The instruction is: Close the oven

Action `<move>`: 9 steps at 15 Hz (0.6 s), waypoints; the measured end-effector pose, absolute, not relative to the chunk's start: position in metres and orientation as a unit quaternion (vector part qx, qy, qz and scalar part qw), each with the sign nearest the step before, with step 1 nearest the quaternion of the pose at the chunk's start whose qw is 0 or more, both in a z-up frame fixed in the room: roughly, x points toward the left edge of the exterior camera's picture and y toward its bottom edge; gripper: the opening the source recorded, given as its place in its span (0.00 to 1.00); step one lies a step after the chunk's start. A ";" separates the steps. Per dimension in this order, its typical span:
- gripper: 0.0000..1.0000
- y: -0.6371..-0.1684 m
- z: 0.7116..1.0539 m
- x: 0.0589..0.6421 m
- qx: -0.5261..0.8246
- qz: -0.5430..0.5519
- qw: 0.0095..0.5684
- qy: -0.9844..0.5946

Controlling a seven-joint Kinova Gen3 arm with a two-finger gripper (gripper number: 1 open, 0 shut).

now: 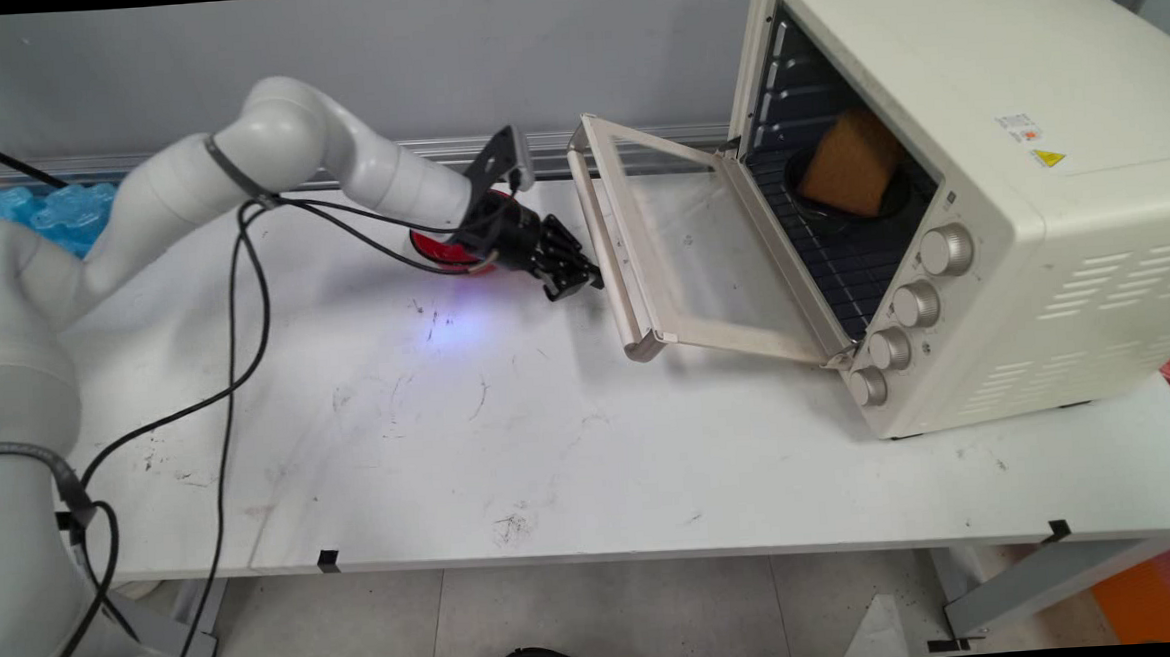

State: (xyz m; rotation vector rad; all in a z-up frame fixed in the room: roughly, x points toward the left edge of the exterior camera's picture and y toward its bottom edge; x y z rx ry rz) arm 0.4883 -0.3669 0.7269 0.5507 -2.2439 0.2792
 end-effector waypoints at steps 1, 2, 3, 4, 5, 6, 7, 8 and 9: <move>0.00 -0.371 0.723 0.484 0.217 0.112 0.397 -0.885; 0.00 -0.374 0.721 0.481 0.217 0.113 0.397 -0.884; 0.00 -0.378 0.719 0.477 0.218 0.115 0.398 -0.883; 0.00 -0.382 0.717 0.473 0.220 0.116 0.399 -0.882; 0.00 -0.385 0.716 0.470 0.222 0.117 0.401 -0.881; 0.00 -0.387 0.715 0.468 0.223 0.118 0.402 -0.880; 0.00 -0.390 0.715 0.465 0.225 0.119 0.403 -0.879; 0.00 -0.393 0.716 0.462 0.228 0.120 0.405 -0.877; 0.00 -0.397 0.717 0.459 0.232 0.121 0.407 -0.875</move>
